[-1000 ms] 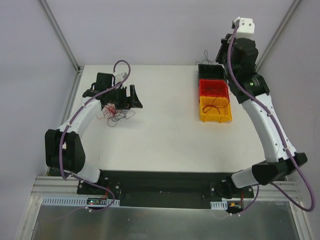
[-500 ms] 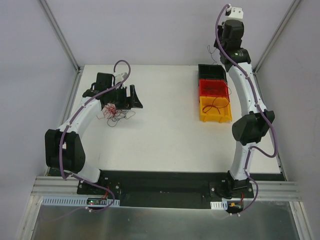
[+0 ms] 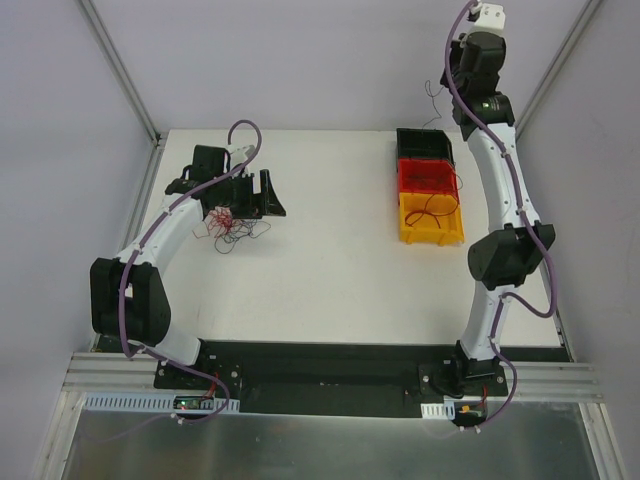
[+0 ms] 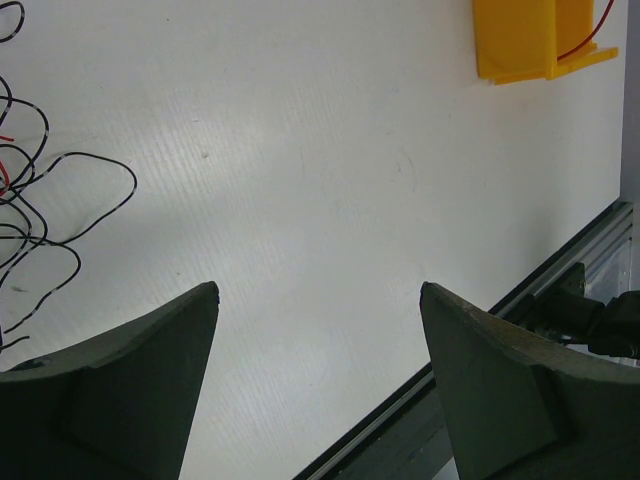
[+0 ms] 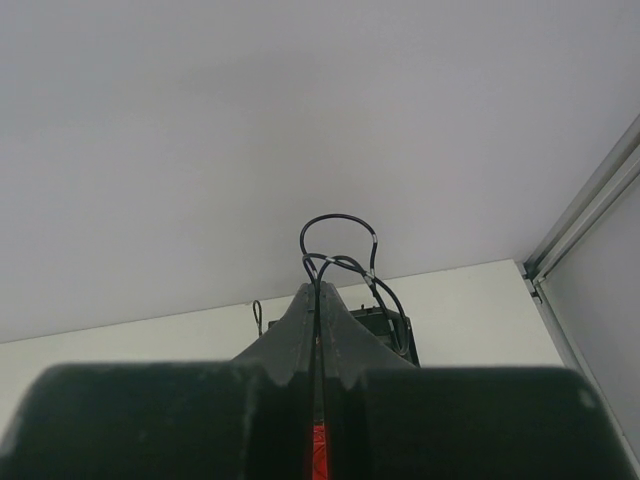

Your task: Untangle the cables

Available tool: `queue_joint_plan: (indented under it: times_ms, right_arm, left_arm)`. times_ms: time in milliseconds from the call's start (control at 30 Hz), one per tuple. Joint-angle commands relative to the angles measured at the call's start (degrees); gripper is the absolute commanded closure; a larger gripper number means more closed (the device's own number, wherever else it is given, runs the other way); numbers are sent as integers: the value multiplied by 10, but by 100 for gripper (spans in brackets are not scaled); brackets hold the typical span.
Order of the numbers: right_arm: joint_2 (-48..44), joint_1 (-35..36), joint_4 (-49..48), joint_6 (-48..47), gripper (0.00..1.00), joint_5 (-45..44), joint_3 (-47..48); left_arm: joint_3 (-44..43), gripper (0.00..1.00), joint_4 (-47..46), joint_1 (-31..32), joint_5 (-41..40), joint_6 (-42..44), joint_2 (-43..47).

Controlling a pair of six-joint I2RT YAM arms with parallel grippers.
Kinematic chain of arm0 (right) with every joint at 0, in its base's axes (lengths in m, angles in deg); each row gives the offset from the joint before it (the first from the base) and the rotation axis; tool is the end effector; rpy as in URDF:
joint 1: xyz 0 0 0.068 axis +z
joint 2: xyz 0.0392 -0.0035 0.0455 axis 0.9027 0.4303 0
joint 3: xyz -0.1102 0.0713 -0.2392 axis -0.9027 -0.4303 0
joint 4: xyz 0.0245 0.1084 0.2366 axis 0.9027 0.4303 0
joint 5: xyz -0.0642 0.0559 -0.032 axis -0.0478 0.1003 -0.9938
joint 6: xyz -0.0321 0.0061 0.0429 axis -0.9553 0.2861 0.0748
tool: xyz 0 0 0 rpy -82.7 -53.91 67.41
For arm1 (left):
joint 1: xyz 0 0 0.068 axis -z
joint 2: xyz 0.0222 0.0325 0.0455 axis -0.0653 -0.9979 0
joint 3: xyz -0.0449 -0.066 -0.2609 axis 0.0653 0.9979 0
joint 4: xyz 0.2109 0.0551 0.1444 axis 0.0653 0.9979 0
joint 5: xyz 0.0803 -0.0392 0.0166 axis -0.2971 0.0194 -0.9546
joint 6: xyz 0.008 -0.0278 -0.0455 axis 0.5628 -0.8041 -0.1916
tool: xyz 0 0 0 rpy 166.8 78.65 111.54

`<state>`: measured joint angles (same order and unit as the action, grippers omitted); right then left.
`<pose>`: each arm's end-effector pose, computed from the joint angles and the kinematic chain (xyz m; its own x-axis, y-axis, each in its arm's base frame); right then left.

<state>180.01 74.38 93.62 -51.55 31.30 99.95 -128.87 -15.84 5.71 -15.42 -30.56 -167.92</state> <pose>0.4530 0.0685 0.4794 -0.0226 -0.1890 -0.9817 0.1108 0.9754 -0.1904 0.3273 -0.0750 0.2917 -0.7610 -0.0824 -0.6435 0.3819 0.7449 -0.5471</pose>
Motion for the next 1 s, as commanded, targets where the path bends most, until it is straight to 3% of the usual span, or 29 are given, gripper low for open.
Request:
queue_joint_plan:
  times_ms: [0,500,967]
  right_arm:
    - [-25,-6,-30,-8,100,11,50]
    - [20,-36,-33,28,100,27,2]
    - [132,-57,-16,77,100,74,-69]
  left_arm:
    - [-1,19,-13,7,17,10,-1]
    - [-1,18,-13,7,14,13,3]
    - [-2,18,-12,7,18,11,1]
